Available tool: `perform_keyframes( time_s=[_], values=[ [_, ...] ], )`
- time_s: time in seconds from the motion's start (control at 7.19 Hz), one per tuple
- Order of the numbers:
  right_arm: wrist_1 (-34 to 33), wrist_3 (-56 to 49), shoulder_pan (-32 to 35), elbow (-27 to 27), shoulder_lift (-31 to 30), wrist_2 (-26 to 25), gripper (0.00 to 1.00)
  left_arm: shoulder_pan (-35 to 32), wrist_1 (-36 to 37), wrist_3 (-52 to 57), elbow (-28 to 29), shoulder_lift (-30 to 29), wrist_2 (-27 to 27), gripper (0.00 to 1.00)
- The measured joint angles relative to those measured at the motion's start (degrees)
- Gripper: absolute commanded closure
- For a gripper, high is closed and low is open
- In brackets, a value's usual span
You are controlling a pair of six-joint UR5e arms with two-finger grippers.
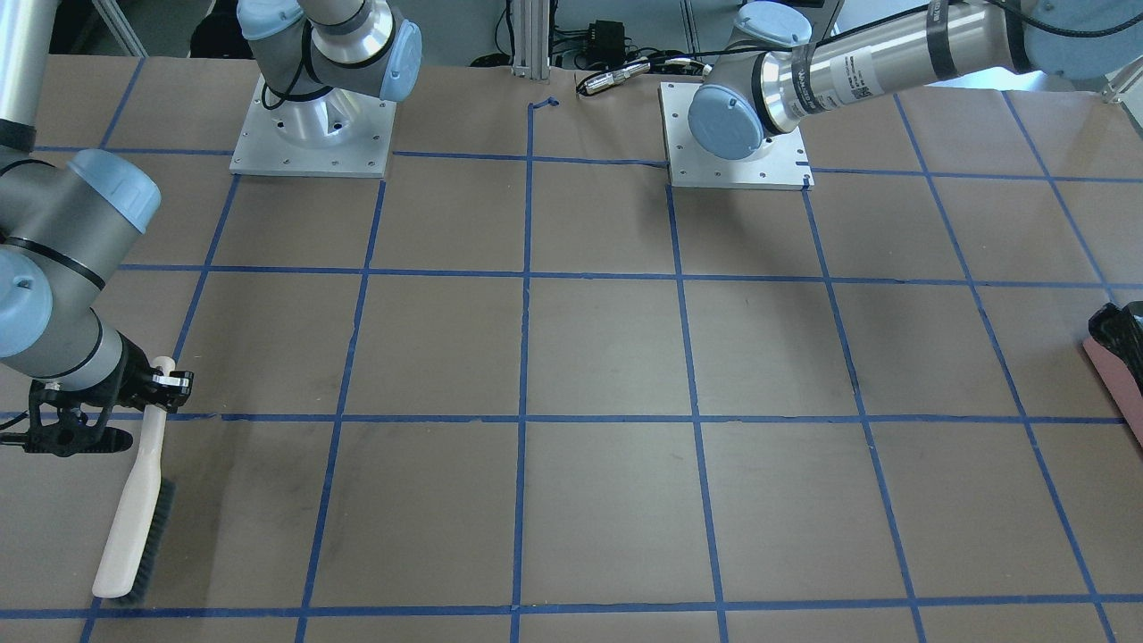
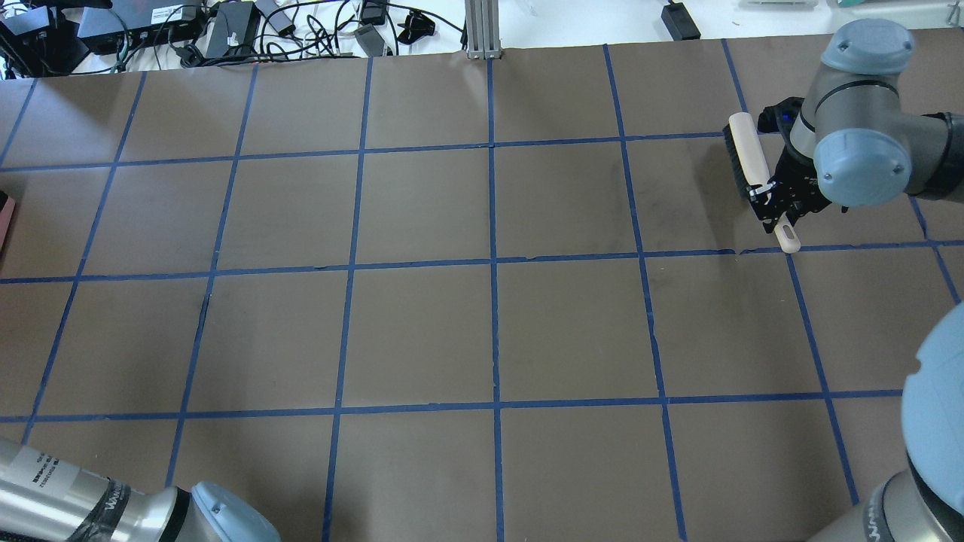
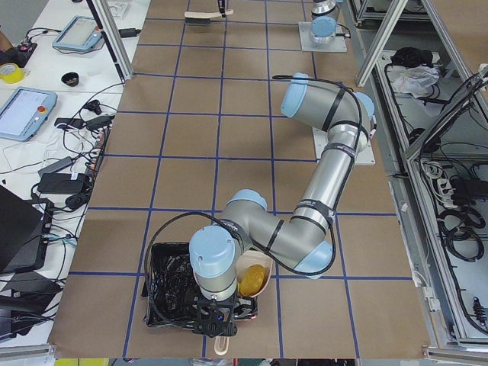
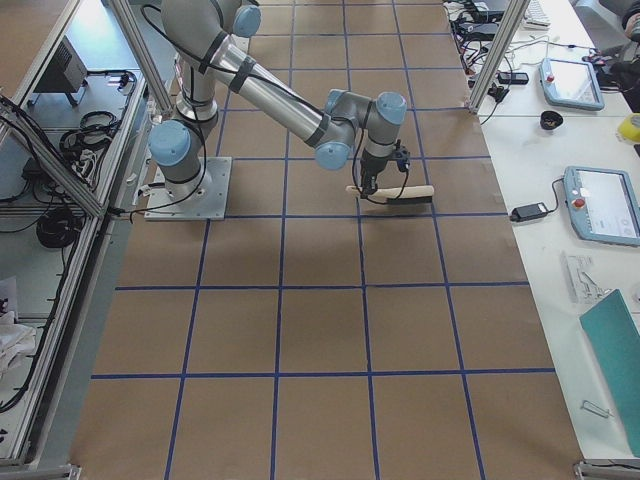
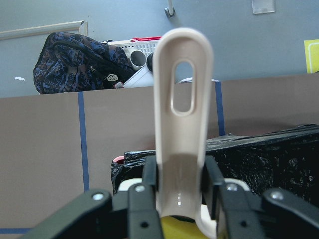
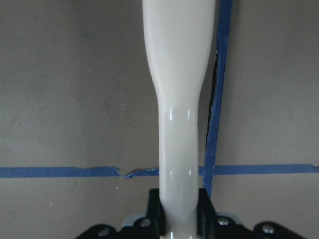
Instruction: Sweep and dump trash into bin
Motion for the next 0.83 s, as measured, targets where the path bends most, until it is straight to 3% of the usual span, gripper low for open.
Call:
perform_keyframes(
  time_s=[0.83],
  values=[
    [-0.1,-0.3,-0.1,0.0,0.1,0.1,1.0,0.5,2.6,1.7,0.1,-2.0,-0.3,1.0]
  ],
)
